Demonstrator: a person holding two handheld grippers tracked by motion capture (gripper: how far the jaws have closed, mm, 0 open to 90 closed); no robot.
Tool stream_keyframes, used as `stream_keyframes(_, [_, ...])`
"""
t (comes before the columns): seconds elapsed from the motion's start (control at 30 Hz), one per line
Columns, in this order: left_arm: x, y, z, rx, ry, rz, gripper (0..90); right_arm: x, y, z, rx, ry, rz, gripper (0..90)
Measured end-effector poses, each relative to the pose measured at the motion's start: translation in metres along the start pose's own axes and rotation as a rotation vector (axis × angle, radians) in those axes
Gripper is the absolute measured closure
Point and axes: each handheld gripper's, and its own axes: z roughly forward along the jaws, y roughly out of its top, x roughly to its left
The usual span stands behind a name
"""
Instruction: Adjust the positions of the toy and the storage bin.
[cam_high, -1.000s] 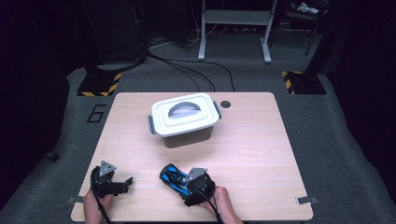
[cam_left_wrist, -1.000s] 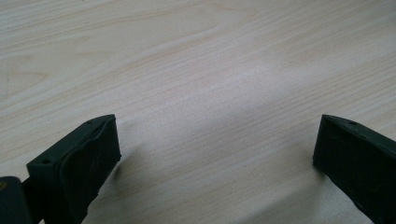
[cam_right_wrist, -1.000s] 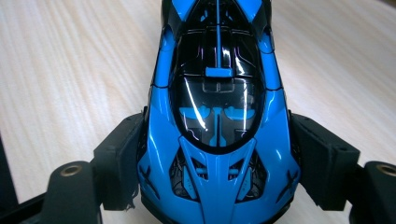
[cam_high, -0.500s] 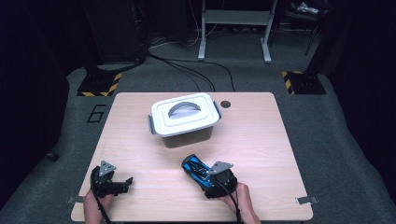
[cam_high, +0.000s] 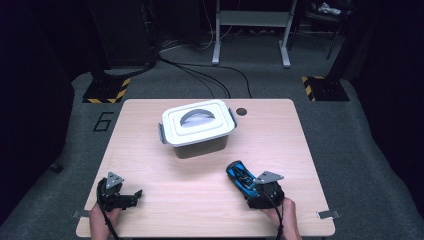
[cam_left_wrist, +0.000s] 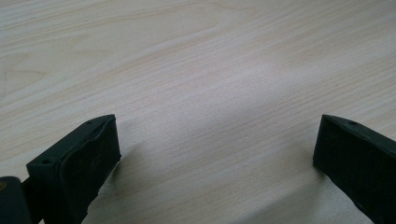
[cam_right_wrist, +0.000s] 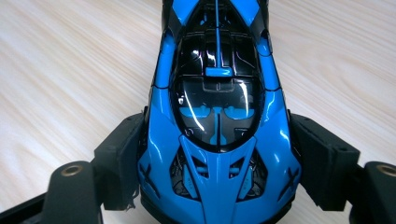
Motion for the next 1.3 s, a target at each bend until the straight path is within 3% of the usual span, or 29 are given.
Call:
stream_keyframes(0.03, [0.0,0.0,0.0,-0.001,0.002,0.001,0.6,-0.011,-0.008,-0.006,-0.001,-0.032,0.021,24.9])
stream_keyframes(0.23, [0.001,0.0,0.0,0.003,-0.006,-0.004,0.6,-0.034,-0.027,-0.023,-0.015,-0.087,0.076,24.9])
stream_keyframes(0.4, [0.001,0.0,0.0,0.003,-0.007,-0.005,0.6,-0.047,-0.043,-0.031,-0.021,-0.099,0.097,24.9])
stream_keyframes(0.63, [0.001,0.0,0.001,0.003,-0.008,-0.011,0.5,-0.055,-0.057,-0.032,-0.014,-0.065,0.048,24.9])
stream_keyframes(0.8, [0.002,0.0,0.001,0.007,-0.011,-0.011,0.5,-0.06,-0.064,-0.029,0.002,-0.027,0.061,24.6])
stream_keyframes(0.9, [0.002,0.0,0.001,0.007,-0.01,-0.01,0.5,-0.062,-0.065,-0.028,-0.009,-0.011,0.082,24.2])
stream_keyframes(1.0, [0.002,0.0,0.001,0.006,-0.01,-0.011,0.5,-0.064,-0.064,-0.028,-0.009,-0.007,0.11,16.4])
stream_keyframes(1.13, [0.002,0.0,0.001,0.005,-0.01,-0.012,0.5,-0.07,-0.064,-0.04,-0.085,0.047,0.16,8.0])
stream_keyframes(1.3, [0.002,0.0,0.001,0.002,-0.012,-0.016,0.5,-0.085,-0.063,-0.05,-0.109,-0.001,0.184,0.0])
